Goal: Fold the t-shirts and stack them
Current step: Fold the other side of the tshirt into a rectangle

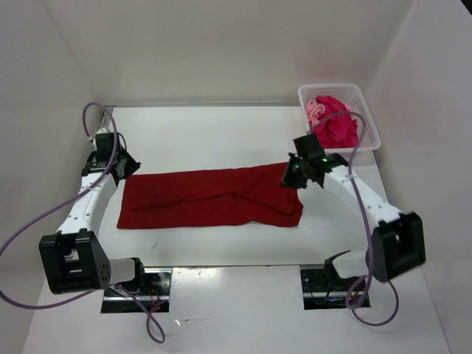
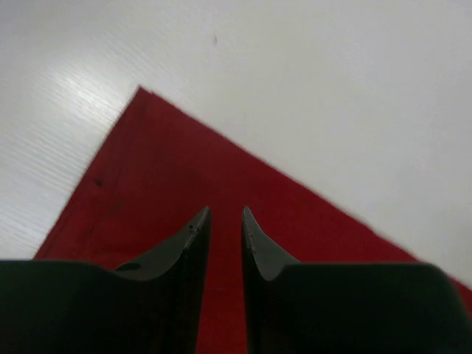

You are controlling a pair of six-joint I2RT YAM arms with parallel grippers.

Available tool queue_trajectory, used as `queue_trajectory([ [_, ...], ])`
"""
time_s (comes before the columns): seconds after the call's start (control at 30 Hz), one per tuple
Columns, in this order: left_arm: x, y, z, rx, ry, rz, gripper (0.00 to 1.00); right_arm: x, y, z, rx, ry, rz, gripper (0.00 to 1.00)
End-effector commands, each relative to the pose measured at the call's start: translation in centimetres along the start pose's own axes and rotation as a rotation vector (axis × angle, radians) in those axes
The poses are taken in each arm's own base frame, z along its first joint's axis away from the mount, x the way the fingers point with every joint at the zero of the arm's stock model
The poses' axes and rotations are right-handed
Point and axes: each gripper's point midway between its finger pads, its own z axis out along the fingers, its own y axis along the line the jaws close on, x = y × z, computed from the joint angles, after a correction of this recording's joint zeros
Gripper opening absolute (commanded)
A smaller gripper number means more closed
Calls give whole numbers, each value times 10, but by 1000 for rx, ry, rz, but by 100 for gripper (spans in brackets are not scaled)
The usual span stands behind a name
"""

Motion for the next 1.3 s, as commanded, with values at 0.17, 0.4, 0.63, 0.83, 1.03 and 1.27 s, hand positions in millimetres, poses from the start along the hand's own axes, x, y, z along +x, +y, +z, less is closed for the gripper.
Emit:
queue_trajectory([
  [0.17,71,-17,39,85,193,33,32,-33,89,83,0,-123,-228,36],
  [0.4,99,-18,68,113,328,-62,32,-23,76,129,128,-79,-314,48],
  [0.63,105,-15,74,101,344,-62,32,-22,65,143,179,-73,-329,47],
  [0.83,114,3,89,43,364,-77,29,3,74,145,143,-1,-349,21],
  [1.03,118,13,107,-9,384,-80,29,14,83,125,101,28,-344,0],
  [1.27,110,0,109,36,370,-94,28,60,76,81,41,152,-297,0],
])
